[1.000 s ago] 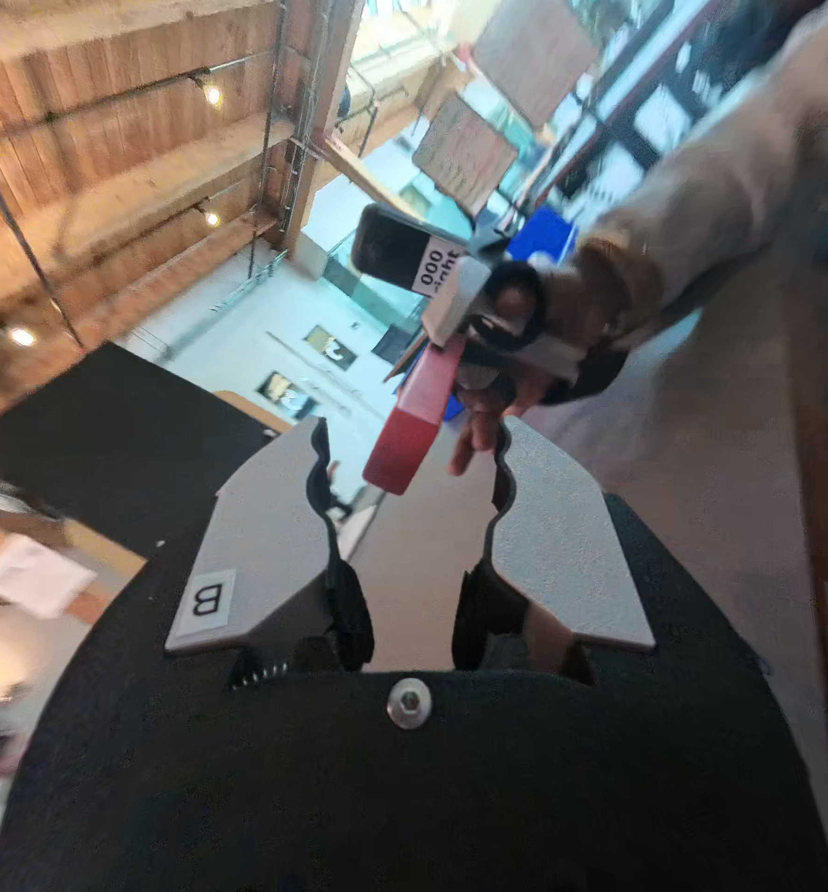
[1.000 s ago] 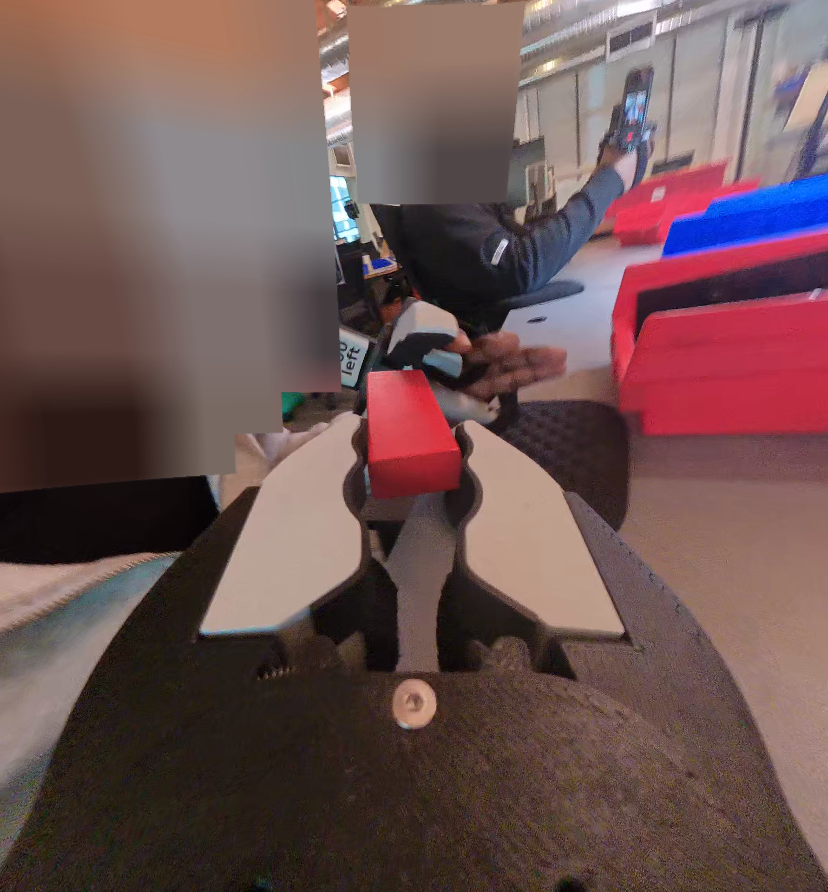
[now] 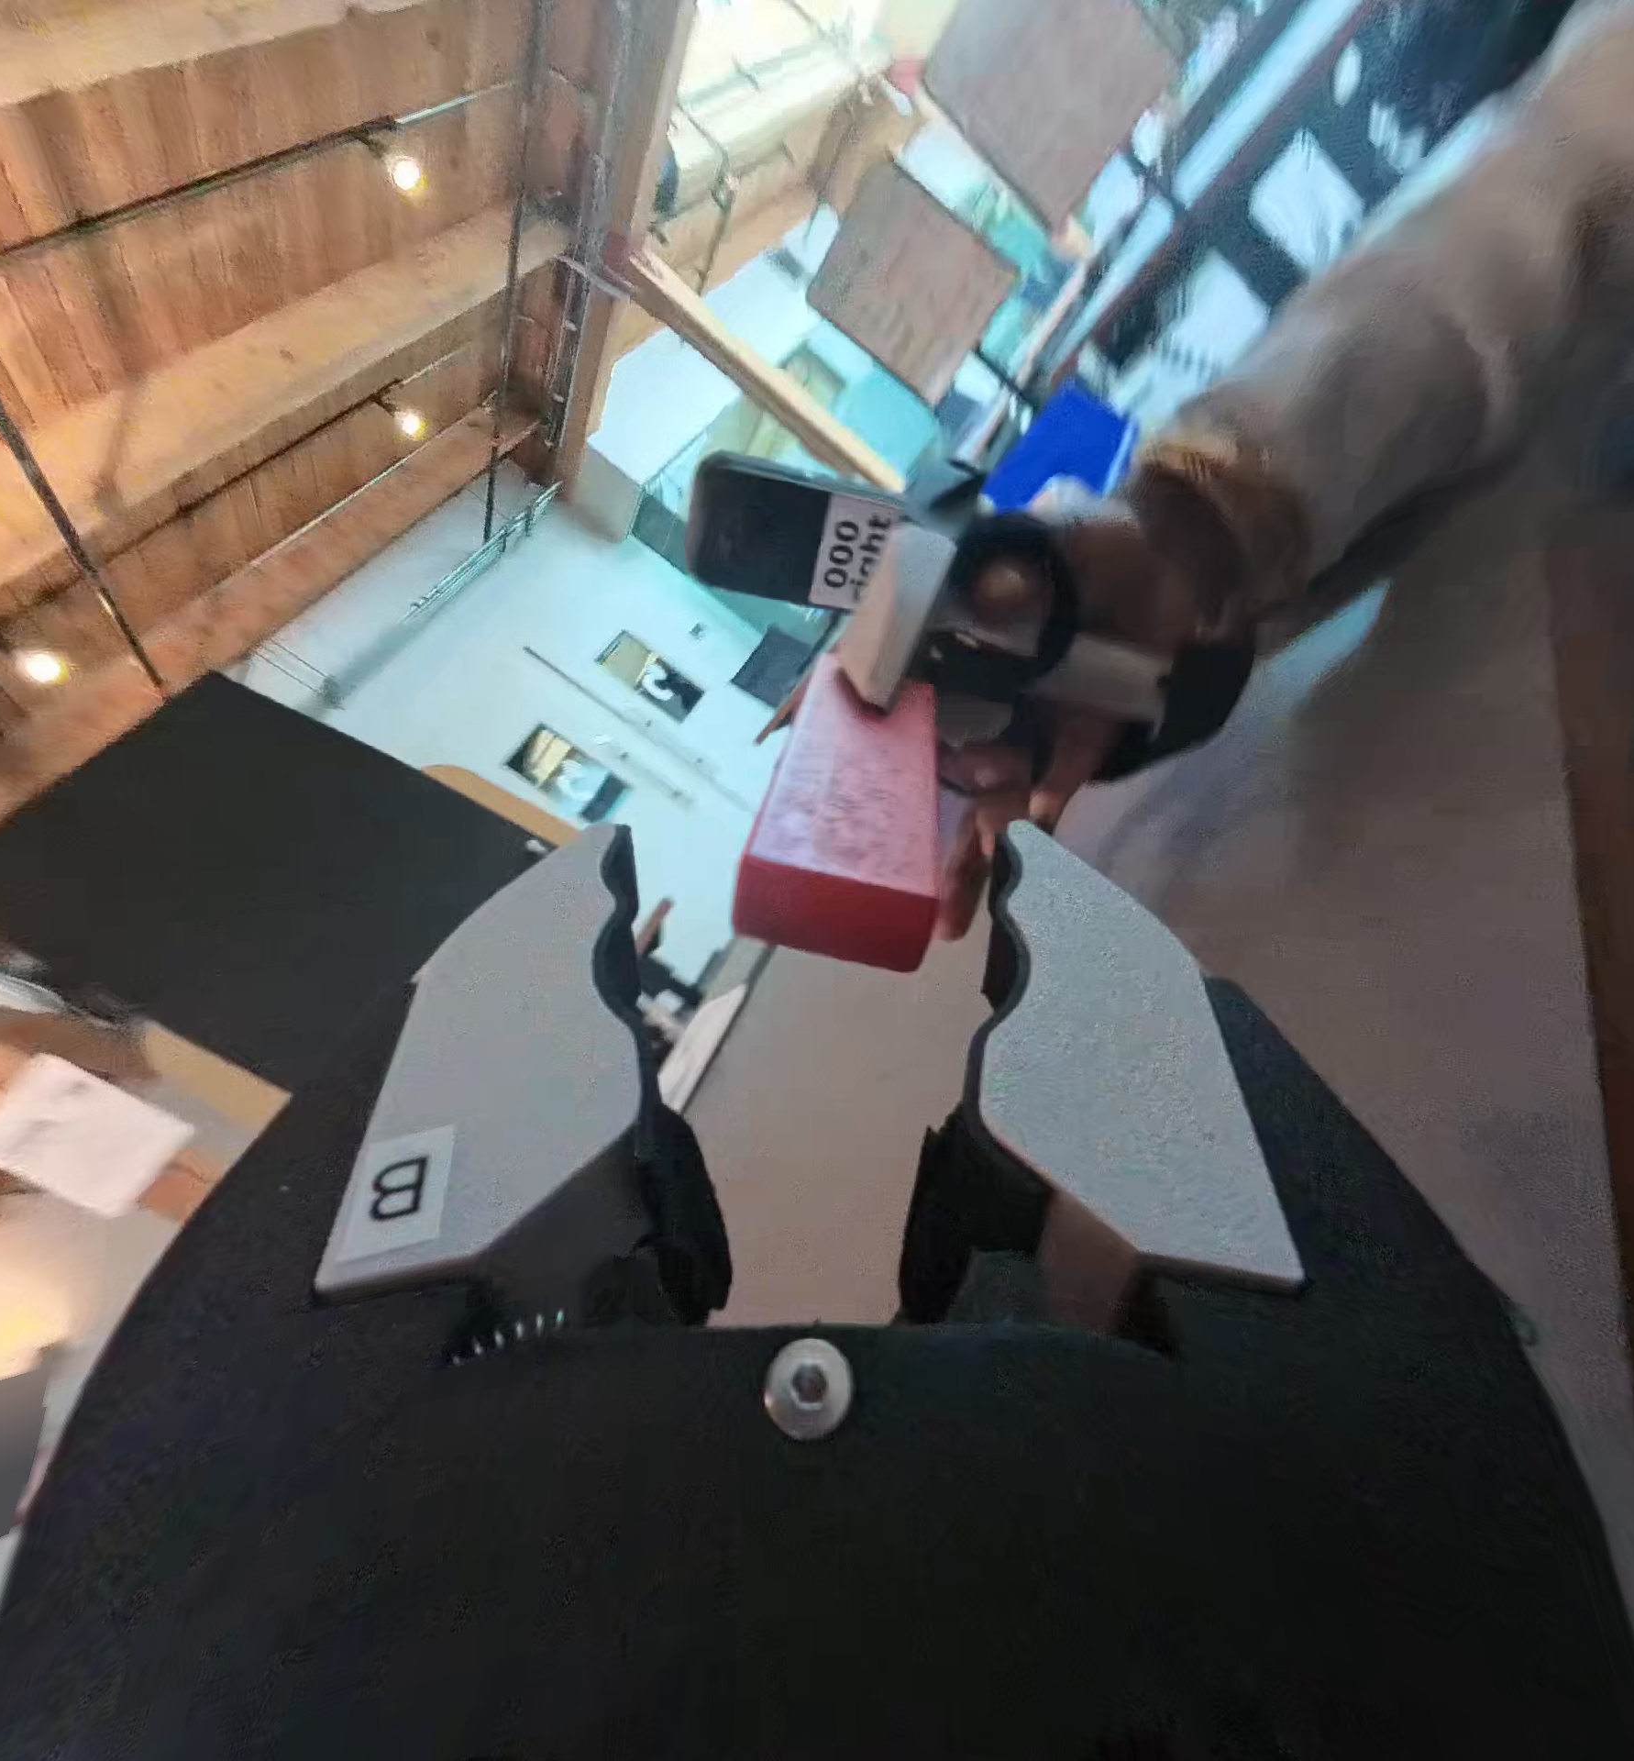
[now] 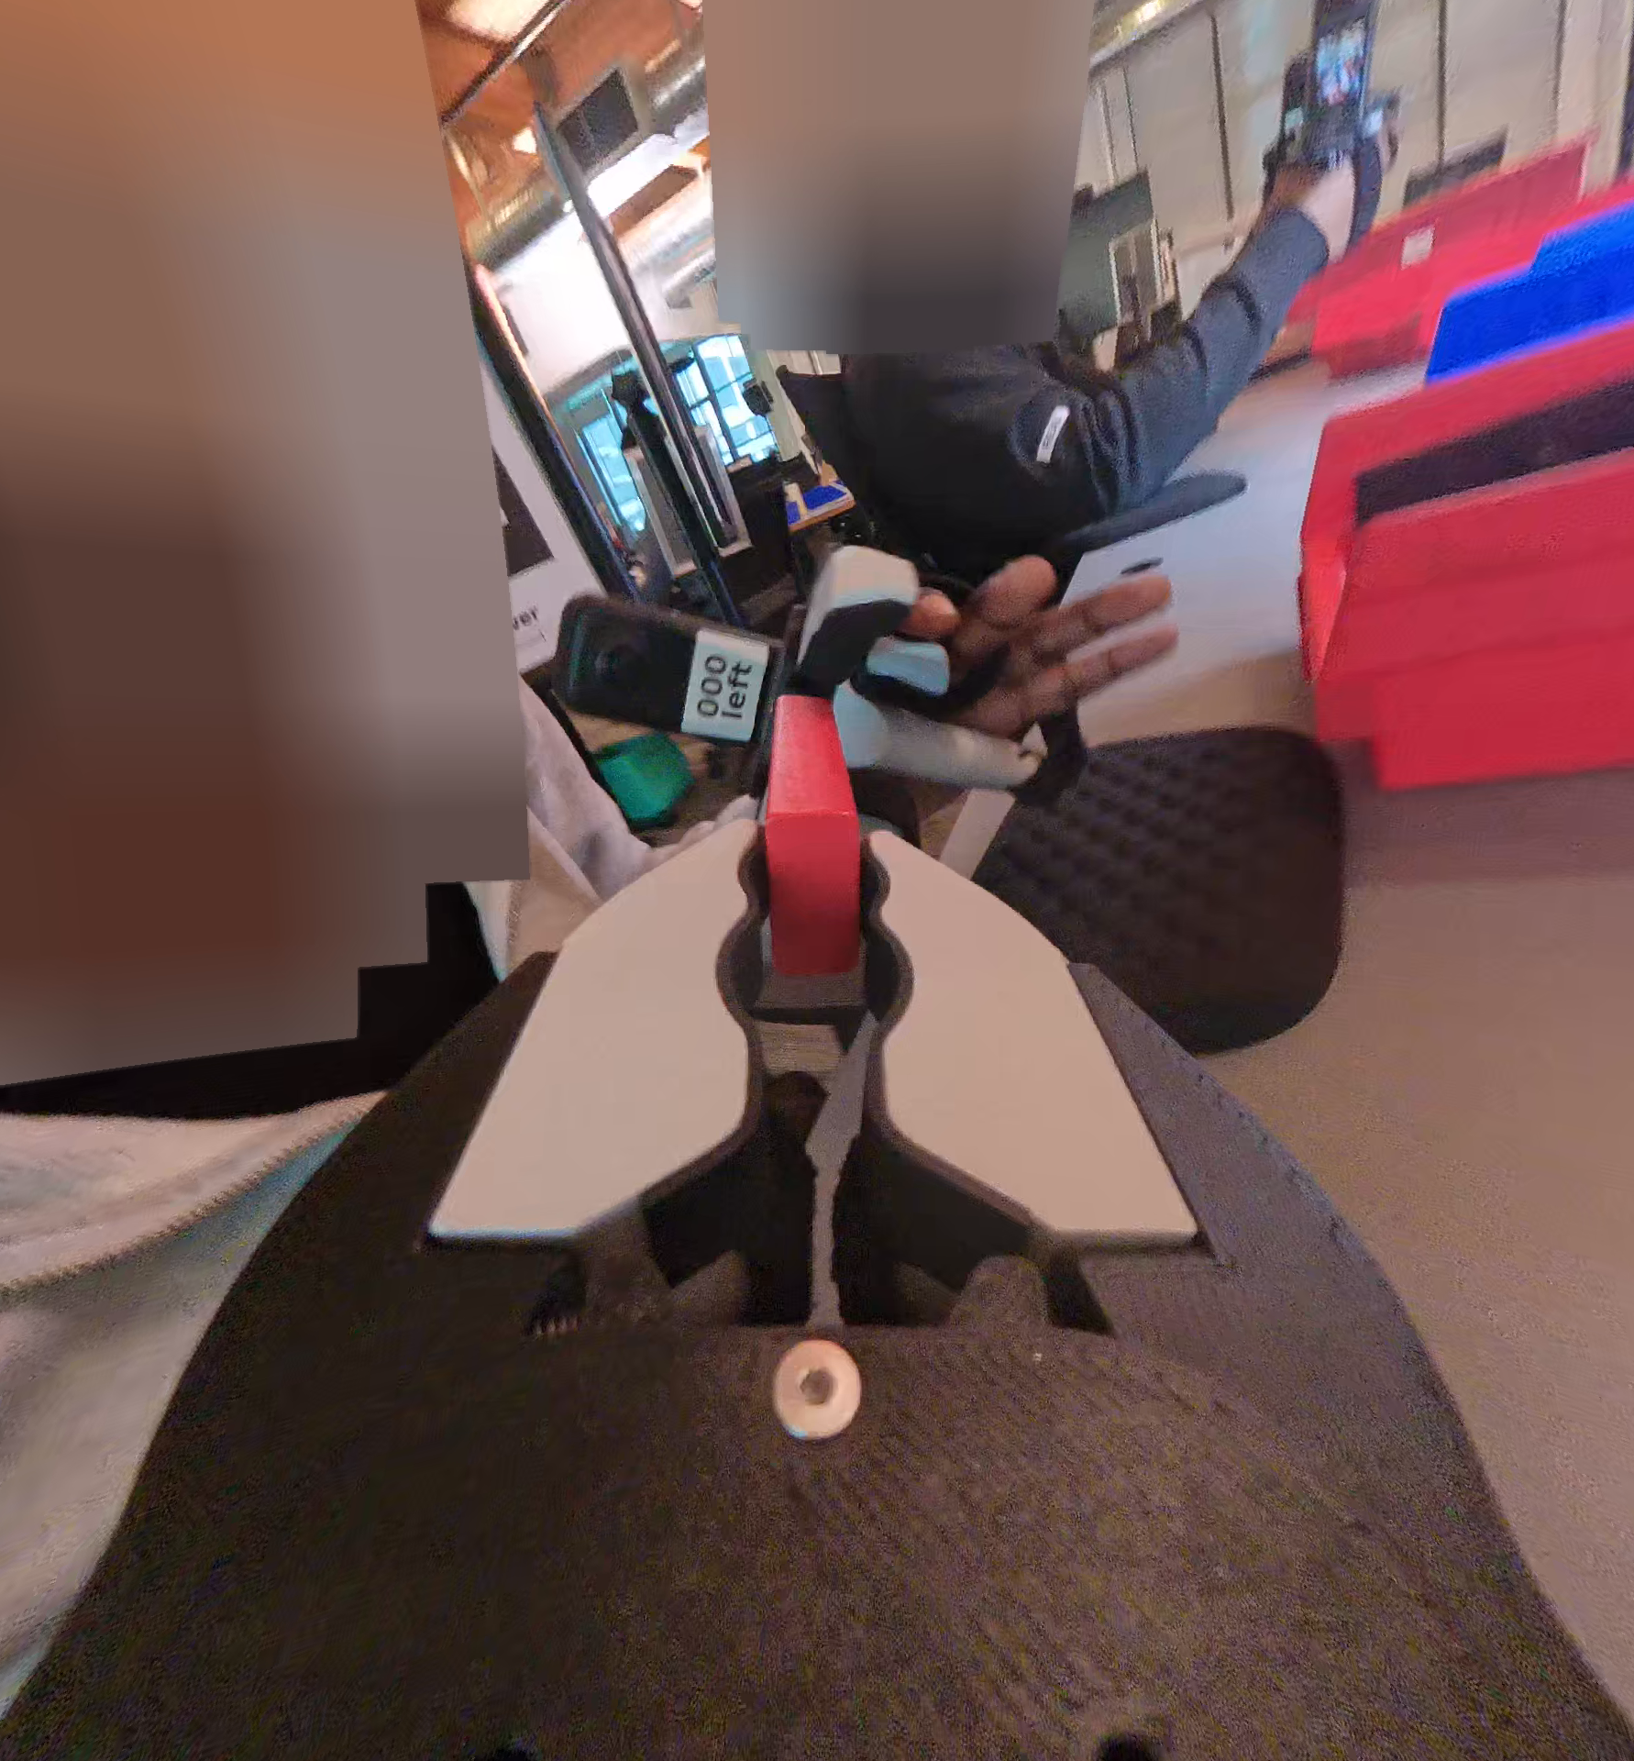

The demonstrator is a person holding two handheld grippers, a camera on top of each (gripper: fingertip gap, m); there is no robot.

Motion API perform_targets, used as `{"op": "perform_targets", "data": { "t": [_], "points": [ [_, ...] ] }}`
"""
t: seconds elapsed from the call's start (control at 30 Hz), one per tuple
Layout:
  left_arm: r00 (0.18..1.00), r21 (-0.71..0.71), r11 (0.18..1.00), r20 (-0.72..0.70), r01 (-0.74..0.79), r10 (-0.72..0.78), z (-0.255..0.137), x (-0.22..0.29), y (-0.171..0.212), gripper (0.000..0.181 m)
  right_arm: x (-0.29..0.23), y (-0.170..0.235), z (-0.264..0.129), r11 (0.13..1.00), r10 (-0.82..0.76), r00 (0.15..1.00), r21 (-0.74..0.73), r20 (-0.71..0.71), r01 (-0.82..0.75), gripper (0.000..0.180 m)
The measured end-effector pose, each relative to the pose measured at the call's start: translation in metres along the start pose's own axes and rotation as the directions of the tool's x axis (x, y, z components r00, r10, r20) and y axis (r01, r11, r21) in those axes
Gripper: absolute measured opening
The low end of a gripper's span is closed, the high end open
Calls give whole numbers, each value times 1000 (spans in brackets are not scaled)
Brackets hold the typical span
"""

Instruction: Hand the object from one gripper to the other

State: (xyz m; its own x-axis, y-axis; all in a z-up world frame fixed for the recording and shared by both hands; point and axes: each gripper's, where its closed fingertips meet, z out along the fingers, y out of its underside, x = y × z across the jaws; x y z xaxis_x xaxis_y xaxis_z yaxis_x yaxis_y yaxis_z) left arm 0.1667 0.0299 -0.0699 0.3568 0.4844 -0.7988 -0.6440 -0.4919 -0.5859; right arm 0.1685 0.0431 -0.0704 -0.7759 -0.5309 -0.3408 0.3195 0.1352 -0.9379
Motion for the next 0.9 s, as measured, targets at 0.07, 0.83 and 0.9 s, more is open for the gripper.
{"op": "perform_targets", "data": {
  "t": [0.07, 0.83, 0.9],
  "points": [
    [995, -62, 993, -16, -100, 99, 2, 4, 6, 51, 6, 2, -1, 990, 139, 990, 2, 8, -139, 16],
    [852, -4, 875, -226, 484, -473, 1, 15, -5, 38, -10, -1, 5, 790, -612, 779, -71, -138, 609, 34],
    [898, 24, 912, -187, 409, -398, 1, 13, -5, 43, -9, -3, 4, 860, -510, 850, -43, -131, 509, 34]
  ]
}}
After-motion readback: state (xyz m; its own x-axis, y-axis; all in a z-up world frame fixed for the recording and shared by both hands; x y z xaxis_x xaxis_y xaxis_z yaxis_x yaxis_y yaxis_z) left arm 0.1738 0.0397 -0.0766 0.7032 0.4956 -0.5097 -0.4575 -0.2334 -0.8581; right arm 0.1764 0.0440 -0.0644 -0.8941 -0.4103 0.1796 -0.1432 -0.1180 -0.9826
